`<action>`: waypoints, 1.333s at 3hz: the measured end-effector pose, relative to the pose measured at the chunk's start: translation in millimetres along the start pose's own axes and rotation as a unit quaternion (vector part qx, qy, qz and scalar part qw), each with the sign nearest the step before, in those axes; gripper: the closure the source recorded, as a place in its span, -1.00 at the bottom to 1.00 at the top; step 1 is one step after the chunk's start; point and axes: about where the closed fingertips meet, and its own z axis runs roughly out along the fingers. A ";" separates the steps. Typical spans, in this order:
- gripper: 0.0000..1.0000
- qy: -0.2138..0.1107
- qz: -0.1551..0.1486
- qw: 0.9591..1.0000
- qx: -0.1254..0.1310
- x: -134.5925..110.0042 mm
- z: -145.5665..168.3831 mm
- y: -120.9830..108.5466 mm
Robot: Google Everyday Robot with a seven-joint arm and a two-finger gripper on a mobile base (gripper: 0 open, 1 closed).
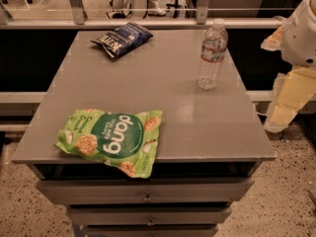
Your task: Move water bottle near blue chip bag
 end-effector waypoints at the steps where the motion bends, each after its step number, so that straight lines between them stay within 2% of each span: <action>1: -1.00 0.000 0.000 1.000 0.000 0.0 0.0 0.0; 3: -1.00 -0.027 0.039 0.999 0.025 -27.0 65.9 -57.7; 4: -1.00 -0.042 0.066 0.996 0.042 -47.4 99.1 -92.8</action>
Offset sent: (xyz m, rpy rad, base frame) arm 0.0640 0.0102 -0.0528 0.0581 -0.0176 -0.0526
